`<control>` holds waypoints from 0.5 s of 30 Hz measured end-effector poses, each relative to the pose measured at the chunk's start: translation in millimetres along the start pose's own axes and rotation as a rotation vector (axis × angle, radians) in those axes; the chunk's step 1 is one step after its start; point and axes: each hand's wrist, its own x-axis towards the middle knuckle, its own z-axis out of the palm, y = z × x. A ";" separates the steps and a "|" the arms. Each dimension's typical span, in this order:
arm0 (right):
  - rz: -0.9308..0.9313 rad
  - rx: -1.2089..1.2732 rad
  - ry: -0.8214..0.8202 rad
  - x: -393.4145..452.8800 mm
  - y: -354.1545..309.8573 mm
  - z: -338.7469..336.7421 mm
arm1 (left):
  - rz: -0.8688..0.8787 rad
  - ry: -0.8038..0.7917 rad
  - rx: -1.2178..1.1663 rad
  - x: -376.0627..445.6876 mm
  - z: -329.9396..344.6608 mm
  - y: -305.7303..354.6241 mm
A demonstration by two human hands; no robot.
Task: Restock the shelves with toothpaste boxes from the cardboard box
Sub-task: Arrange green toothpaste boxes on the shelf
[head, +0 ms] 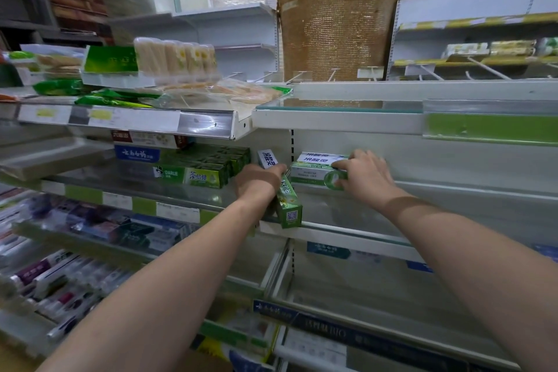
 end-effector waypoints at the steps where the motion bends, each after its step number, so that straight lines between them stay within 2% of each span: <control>1: 0.004 0.004 -0.002 -1.2 0.7 0.0 | 0.001 -0.002 -0.003 -0.3 -0.3 -0.9; 11: -0.075 0.110 -0.008 -21.5 1.2 -19.5 | 0.015 -0.004 -0.094 -5.9 5.2 -0.4; 15: -0.061 0.168 -0.102 -23.9 4.5 -27.6 | 0.016 0.019 -0.071 -6.4 4.7 0.5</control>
